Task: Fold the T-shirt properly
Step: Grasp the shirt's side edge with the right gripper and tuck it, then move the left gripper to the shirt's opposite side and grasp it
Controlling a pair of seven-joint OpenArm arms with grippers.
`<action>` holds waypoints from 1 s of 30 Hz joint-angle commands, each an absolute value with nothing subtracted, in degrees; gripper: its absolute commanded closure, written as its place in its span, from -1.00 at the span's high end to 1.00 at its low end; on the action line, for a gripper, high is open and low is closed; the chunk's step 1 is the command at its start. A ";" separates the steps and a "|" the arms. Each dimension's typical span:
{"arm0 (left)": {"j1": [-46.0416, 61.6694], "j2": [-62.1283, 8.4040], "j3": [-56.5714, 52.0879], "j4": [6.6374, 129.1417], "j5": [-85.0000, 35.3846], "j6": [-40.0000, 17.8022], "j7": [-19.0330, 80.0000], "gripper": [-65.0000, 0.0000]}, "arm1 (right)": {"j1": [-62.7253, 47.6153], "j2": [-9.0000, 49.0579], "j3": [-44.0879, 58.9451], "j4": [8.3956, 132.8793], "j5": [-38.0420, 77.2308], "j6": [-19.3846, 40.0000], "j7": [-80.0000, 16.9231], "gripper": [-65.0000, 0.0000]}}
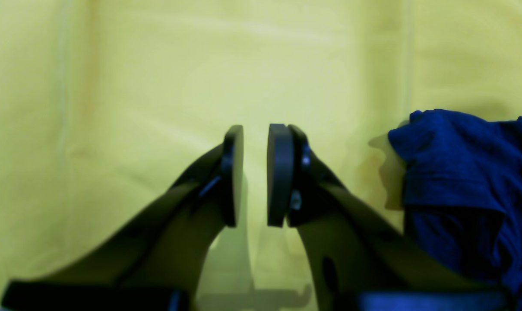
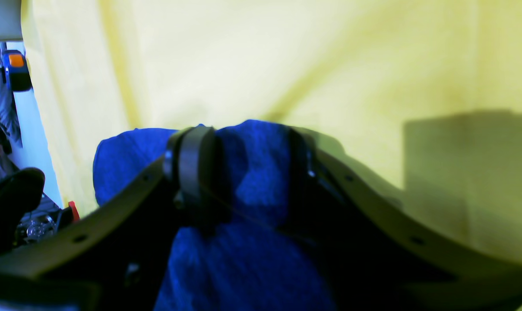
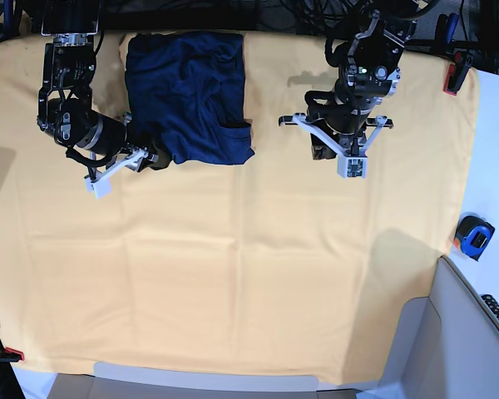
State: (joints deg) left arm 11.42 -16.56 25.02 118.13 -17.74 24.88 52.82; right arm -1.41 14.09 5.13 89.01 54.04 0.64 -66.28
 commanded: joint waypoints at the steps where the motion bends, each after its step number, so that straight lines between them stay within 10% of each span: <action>1: 11.03 -16.75 25.01 118.99 -17.45 24.84 51.91 -0.67 | -1.54 14.11 4.18 89.10 53.58 0.31 -68.70 -0.24; 7: 11.91 -16.31 24.40 118.99 -17.45 19.56 52.35 -0.67 | -1.54 14.11 2.59 87.78 53.49 0.31 -68.70 -0.97; 19: 16.92 -11.91 17.01 118.99 -19.65 2.86 62.81 -0.35 | -1.71 14.37 2.59 85.41 53.49 0.31 -68.70 -1.00; 23: 17.45 -11.56 10.07 118.90 -30.99 -9.19 69.23 -0.35 | -1.63 14.20 2.59 85.41 53.49 0.31 -68.70 -1.00; 30: 17.19 -11.65 0.57 116.97 -52.97 -10.68 80.00 -0.34 | -1.89 14.29 2.59 85.41 53.49 0.31 -68.70 -1.00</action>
State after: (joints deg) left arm 17.47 -11.55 0.93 116.42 -51.83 -10.72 79.68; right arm -1.19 14.24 3.05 85.80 56.12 1.13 -66.13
